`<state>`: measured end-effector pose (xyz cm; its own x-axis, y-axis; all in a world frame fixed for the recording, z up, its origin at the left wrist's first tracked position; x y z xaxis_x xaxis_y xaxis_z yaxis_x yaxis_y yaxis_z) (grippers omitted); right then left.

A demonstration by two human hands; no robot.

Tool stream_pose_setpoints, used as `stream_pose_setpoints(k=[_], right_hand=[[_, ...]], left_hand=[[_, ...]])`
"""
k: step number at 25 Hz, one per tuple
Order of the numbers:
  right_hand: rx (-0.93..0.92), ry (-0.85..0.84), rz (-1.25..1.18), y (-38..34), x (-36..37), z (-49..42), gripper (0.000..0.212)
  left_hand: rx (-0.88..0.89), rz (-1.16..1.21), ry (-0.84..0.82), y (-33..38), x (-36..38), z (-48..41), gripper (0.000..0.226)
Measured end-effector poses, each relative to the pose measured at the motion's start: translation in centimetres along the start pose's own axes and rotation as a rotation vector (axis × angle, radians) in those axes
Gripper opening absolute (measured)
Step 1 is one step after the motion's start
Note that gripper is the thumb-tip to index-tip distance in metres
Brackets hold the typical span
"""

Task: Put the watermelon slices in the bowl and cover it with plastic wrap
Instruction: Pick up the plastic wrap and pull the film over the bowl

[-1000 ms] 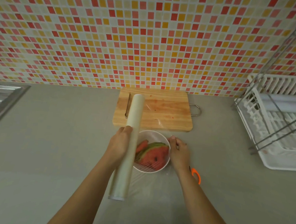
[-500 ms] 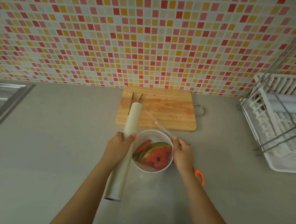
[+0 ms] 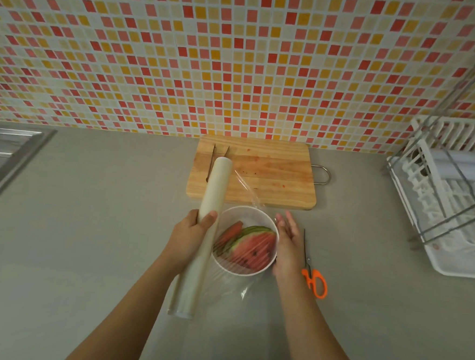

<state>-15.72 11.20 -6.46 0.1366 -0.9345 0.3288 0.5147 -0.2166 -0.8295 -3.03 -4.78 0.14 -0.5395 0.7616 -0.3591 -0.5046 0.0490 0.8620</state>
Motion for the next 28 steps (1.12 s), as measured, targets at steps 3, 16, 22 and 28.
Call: stream_pose_setpoints(k=[3,16,22,28], right_hand=[[-0.040,0.004,0.041,0.0,-0.1,0.1,0.033],[-0.096,-0.196,0.413,0.0,0.2,2.9,0.084],[-0.090,-0.069,0.377,0.6,0.6,3.1,0.069],[-0.020,0.067,0.425,1.0,0.1,2.7,0.041]], left_hand=[[0.007,0.009,-0.006,-0.1,0.0,0.0,0.030],[-0.027,0.082,-0.007,-0.9,-0.1,-0.1,0.022],[-0.087,0.144,-0.108,-1.0,-0.7,-0.3,0.038],[-0.089,0.128,-0.002,-1.1,0.3,-0.2,0.039]])
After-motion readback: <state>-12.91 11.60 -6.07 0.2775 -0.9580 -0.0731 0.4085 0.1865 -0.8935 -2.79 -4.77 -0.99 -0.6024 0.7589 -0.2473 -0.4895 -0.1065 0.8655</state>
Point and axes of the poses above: each hand's wrist, its own z-axis away from the middle knuckle, its own x-axis out of the palm, y = z × x, the point moved 3 cm from there along -z, towards the middle knuckle, and after that the axes turned 2 degrees about -y, right-handed, at the moved point
